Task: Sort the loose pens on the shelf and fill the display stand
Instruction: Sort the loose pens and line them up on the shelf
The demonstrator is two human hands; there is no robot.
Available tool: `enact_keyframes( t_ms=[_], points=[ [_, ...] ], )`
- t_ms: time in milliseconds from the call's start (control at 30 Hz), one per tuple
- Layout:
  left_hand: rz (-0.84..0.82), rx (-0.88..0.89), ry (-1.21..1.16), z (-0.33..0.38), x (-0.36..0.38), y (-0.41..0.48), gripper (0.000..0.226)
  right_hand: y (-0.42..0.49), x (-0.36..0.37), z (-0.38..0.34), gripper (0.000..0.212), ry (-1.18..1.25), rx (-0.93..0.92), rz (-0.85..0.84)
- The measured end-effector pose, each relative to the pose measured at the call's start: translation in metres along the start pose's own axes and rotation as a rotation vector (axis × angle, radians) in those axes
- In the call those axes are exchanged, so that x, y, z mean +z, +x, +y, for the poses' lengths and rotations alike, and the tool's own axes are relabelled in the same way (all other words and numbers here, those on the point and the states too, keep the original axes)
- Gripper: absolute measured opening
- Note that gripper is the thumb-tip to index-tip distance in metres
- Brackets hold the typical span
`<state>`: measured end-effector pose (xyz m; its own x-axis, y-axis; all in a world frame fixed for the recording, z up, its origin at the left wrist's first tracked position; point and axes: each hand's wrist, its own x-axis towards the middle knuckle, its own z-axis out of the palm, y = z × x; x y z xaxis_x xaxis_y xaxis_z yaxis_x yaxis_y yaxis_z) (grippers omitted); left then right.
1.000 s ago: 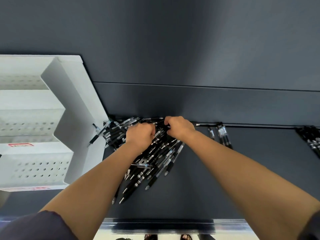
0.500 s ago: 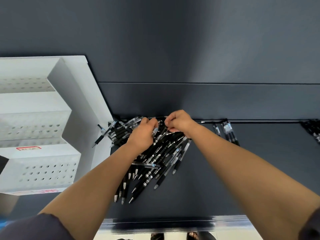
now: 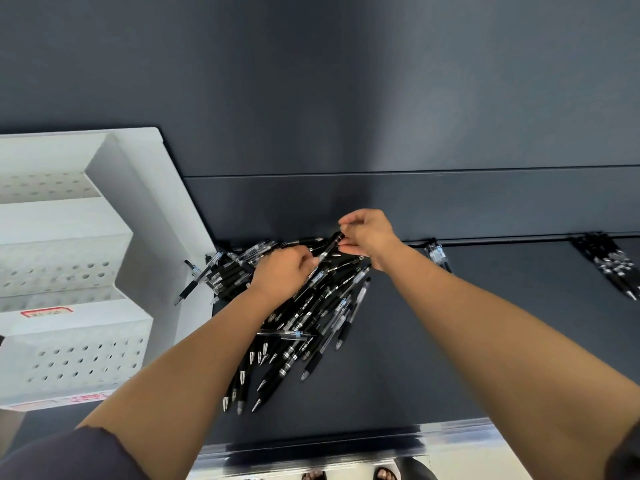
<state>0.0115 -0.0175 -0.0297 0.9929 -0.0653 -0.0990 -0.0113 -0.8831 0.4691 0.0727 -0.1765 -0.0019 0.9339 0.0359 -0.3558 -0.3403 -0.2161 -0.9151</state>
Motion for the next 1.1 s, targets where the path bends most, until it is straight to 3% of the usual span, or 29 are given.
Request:
enact_keyframes(
  t_ms=[100,200,333,500,633,800,933,1100],
  points=[
    [-0.022,-0.006,-0.066,0.011,0.003,0.002,0.021,-0.003,-0.003,-0.002,0.006,0.074,-0.016,0.056],
    [0.019,-0.012,-0.176,0.021,0.009,0.005,0.015,-0.011,-0.007,-0.003,0.010,0.156,0.041,-0.056],
    [0.025,0.037,-0.235,0.036,0.015,0.010,0.013,-0.017,-0.009,0.003,0.015,0.009,0.131,-0.171],
    [-0.090,0.043,0.046,0.041,0.029,0.014,0.019,-0.014,-0.031,0.011,0.013,-0.112,0.075,0.047],
    [-0.109,0.036,0.362,0.050,0.043,0.015,0.024,-0.020,-0.051,0.021,0.014,-0.110,0.139,-0.016],
    [-0.164,0.006,0.466,0.058,0.053,0.017,0.024,-0.022,-0.060,0.030,0.008,-0.118,0.158,-0.070],
    [-0.157,-0.009,0.422,0.059,0.047,0.021,0.025,-0.020,-0.062,0.027,0.008,-0.143,0.155,-0.109],
    [-0.004,0.023,0.165,0.067,0.027,0.026,0.021,-0.020,-0.058,0.013,0.011,-0.102,0.120,-0.106]
  ],
)
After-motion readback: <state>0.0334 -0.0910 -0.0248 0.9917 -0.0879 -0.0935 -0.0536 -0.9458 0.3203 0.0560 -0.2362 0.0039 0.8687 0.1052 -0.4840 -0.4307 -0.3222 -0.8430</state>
